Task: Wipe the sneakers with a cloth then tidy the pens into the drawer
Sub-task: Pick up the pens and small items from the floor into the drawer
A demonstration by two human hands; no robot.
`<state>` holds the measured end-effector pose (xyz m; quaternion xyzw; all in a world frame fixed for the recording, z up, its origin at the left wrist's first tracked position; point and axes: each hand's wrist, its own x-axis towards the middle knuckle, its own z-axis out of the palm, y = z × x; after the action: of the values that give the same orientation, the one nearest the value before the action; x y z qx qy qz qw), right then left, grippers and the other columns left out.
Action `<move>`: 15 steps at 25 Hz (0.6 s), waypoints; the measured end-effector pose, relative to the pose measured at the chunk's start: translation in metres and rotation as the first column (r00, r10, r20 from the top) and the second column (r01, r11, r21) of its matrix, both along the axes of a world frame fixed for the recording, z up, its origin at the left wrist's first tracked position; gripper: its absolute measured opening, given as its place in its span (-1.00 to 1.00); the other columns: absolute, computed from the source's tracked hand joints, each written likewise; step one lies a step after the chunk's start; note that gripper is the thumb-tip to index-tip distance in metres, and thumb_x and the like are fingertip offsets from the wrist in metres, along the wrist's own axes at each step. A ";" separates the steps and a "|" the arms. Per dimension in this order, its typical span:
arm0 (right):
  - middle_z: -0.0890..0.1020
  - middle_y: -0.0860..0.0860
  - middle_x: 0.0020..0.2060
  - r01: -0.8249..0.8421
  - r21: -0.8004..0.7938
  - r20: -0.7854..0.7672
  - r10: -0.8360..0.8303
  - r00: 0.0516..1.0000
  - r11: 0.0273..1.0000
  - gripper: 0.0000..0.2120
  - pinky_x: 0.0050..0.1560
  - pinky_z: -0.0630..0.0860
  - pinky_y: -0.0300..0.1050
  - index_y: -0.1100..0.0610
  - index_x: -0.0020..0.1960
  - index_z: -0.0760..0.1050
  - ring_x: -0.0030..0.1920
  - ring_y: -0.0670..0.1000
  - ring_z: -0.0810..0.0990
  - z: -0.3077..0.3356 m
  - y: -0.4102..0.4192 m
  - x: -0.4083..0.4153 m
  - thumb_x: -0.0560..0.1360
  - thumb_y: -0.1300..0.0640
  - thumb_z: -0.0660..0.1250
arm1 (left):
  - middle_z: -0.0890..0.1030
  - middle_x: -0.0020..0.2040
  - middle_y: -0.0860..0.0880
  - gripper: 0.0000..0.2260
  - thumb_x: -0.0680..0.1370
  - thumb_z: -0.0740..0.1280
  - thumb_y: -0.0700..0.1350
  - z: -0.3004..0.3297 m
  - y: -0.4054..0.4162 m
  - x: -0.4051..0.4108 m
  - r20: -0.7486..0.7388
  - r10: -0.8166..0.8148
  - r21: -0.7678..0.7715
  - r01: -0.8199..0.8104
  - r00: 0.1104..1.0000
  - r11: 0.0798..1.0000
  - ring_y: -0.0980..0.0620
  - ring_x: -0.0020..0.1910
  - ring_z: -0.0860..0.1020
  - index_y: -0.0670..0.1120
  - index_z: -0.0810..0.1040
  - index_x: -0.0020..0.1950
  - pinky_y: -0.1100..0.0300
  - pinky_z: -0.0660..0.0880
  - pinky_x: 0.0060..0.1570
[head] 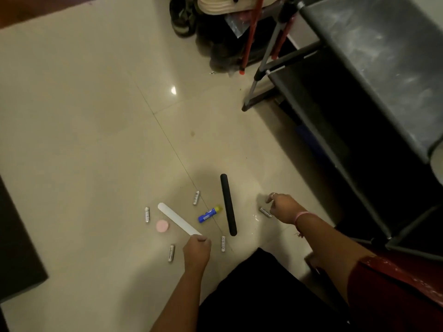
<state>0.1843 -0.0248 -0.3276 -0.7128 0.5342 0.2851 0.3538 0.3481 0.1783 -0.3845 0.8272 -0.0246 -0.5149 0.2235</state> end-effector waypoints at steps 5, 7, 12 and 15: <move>0.55 0.18 0.14 -0.008 -0.044 0.014 0.008 1.000 0.999 -0.75 0.08 0.40 -0.15 0.25 0.21 0.46 0.16 0.15 0.50 -0.056 0.002 -0.001 0.55 0.22 0.23 | 0.53 -0.15 -0.04 -0.87 0.54 0.38 -0.13 -0.027 -0.010 -0.026 0.045 -0.234 -0.028 0.236 0.971 0.971 -0.02 -0.10 0.52 -0.13 0.45 -0.06 0.22 0.41 -0.09; 0.48 0.19 0.19 -0.018 -0.077 0.007 0.019 1.000 0.997 -0.70 0.15 0.41 -0.10 0.26 0.25 0.41 0.17 0.18 0.49 -0.077 0.014 0.000 0.54 0.24 0.25 | 0.53 -0.11 -0.08 -0.78 0.50 0.44 -0.09 -0.038 -0.014 -0.032 0.016 -0.301 -0.022 0.301 0.954 0.953 -0.05 -0.06 0.53 -0.11 0.42 -0.04 0.21 0.43 -0.09; 0.45 0.14 0.17 0.055 -0.156 0.076 -0.044 0.996 0.986 -0.75 0.15 0.36 -0.12 0.15 0.19 0.45 0.14 0.18 0.48 -0.126 0.023 -0.009 0.51 0.25 0.26 | 0.50 -0.03 -0.09 -0.73 0.50 0.44 -0.07 -0.064 -0.020 -0.037 0.020 -0.450 0.051 0.449 0.893 0.892 0.03 -0.07 0.46 -0.11 0.41 0.05 0.28 0.36 -0.18; 0.58 0.07 -0.09 0.463 -0.025 0.265 -0.441 0.857 0.886 -0.85 -0.11 0.41 -0.24 0.15 0.02 0.52 -0.07 0.06 0.57 -0.133 0.017 -0.014 0.47 0.29 0.31 | 0.54 -0.08 -0.10 -0.85 0.53 0.39 -0.12 -0.067 -0.022 -0.038 0.050 -0.433 0.067 0.429 0.900 0.901 0.05 -0.12 0.48 -0.13 0.45 -0.02 0.25 0.41 -0.16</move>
<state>0.1702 -0.0080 -0.4603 -0.6126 0.6492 0.0773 0.4441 0.3099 0.1568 -0.4512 0.8229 -0.2002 -0.5256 0.0808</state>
